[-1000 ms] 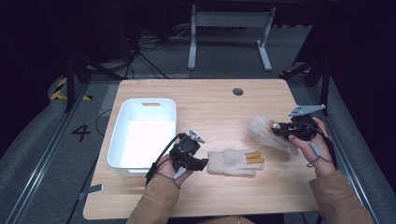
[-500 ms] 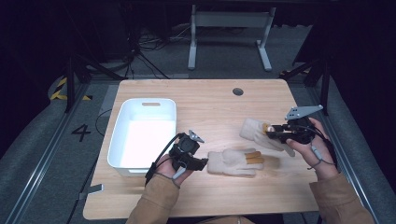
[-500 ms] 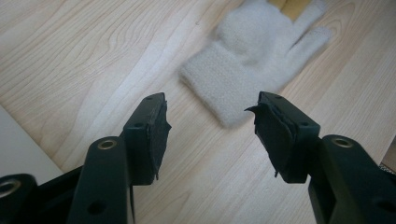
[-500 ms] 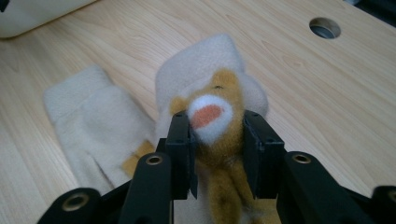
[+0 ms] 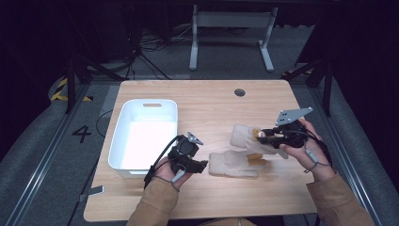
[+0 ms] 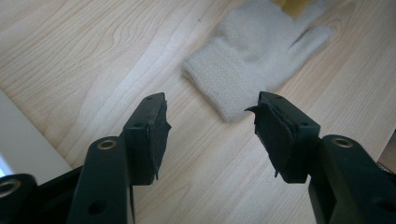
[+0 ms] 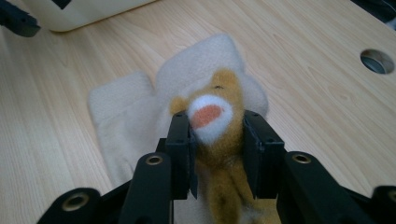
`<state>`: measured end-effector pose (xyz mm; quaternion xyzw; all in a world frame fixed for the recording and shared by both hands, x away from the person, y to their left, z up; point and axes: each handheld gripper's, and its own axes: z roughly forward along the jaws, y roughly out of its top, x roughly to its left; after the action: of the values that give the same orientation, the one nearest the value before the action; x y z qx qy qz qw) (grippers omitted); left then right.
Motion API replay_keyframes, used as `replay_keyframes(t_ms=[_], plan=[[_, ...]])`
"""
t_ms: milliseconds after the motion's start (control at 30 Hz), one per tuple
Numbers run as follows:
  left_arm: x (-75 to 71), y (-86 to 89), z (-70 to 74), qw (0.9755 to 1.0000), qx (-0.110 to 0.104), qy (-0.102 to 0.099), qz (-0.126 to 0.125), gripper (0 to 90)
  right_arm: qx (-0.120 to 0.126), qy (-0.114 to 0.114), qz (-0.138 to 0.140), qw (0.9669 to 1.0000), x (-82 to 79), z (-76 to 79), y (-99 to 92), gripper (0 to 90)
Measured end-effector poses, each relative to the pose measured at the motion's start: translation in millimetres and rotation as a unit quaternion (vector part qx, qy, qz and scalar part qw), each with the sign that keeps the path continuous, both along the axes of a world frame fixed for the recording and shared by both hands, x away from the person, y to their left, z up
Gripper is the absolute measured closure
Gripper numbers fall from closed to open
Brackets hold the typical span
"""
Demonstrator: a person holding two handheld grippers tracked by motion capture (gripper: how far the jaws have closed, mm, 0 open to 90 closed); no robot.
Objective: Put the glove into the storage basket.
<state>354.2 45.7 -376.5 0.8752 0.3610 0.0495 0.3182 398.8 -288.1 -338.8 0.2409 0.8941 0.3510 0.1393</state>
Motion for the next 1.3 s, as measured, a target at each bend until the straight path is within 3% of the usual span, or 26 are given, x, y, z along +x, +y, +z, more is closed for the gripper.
replay_keyframes(t_ms=[367,567,767,1300], plan=[[-1.7,-3.1,1.4,0.9999,-0.005,-0.002,-0.01,44.3,0.001,0.009,0.047,0.9989,-5.3,-6.2,18.5,67.0],[-1.8,-3.6,1.3,0.9999,-0.005,-0.001,-0.012,44.4,0.015,0.019,0.071,0.9972,-6.5,-8.7,25.7,67.0],[-2.1,-4.4,1.1,0.9999,-0.006,0.0,-0.012,44.4,0.012,0.031,0.097,0.9947,-7.6,-16.7,37.2,67.0],[-1.6,-4.8,-0.1,0.9999,-0.002,0.0,-0.014,44.4,0.006,0.067,0.119,0.9906,-3.9,-38.3,50.3,66.9]])
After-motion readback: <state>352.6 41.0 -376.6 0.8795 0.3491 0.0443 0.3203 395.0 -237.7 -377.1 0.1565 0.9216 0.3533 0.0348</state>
